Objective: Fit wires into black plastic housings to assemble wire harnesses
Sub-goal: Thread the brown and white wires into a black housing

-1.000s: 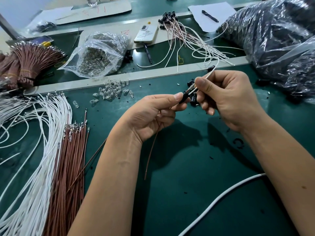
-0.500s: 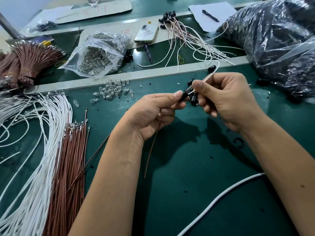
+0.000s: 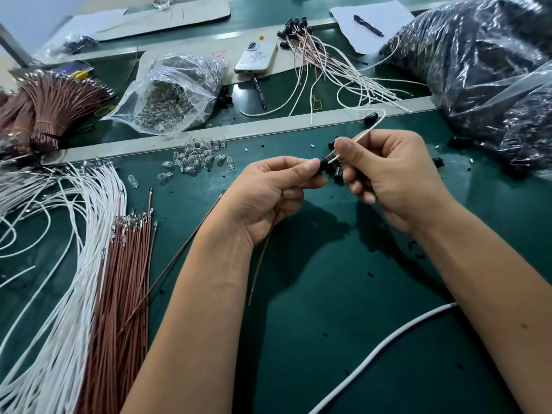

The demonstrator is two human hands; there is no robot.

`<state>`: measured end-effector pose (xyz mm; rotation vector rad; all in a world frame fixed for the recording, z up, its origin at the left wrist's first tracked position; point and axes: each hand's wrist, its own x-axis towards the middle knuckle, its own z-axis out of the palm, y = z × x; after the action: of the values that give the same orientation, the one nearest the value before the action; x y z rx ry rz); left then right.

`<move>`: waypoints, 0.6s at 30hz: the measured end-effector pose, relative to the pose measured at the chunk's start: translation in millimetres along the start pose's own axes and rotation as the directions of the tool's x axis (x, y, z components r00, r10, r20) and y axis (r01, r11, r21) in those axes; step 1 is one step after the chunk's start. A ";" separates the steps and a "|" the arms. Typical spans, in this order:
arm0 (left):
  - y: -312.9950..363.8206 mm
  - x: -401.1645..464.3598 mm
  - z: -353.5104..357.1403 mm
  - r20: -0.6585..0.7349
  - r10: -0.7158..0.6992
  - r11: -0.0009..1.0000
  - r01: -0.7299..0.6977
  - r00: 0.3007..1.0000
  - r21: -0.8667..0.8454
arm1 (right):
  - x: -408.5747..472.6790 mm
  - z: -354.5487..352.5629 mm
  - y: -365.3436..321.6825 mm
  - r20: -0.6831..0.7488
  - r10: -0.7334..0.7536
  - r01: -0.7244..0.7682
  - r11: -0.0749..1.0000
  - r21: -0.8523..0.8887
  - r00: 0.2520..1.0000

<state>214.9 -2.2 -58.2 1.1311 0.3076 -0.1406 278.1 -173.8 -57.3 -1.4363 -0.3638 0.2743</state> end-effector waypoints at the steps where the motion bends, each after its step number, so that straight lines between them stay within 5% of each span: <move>1: 0.0 -0.1 1.4 0.001 0.001 1.000 -0.001 1.000 -0.002 | 0.2 -0.8 -1.3 0.010 0.003 -0.003 0.999 0.036 1.000; 18: 1.7 -0.9 -0.3 0.007 -0.024 0.998 0.024 1.000 -0.051 | 2.4 -15.4 -6.8 0.128 0.027 -0.029 1.000 0.013 0.991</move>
<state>214.4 -1.3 -56.5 1.0767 0.3177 -0.1568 286.3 -187.7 -51.8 -1.4141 -0.4457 0.3922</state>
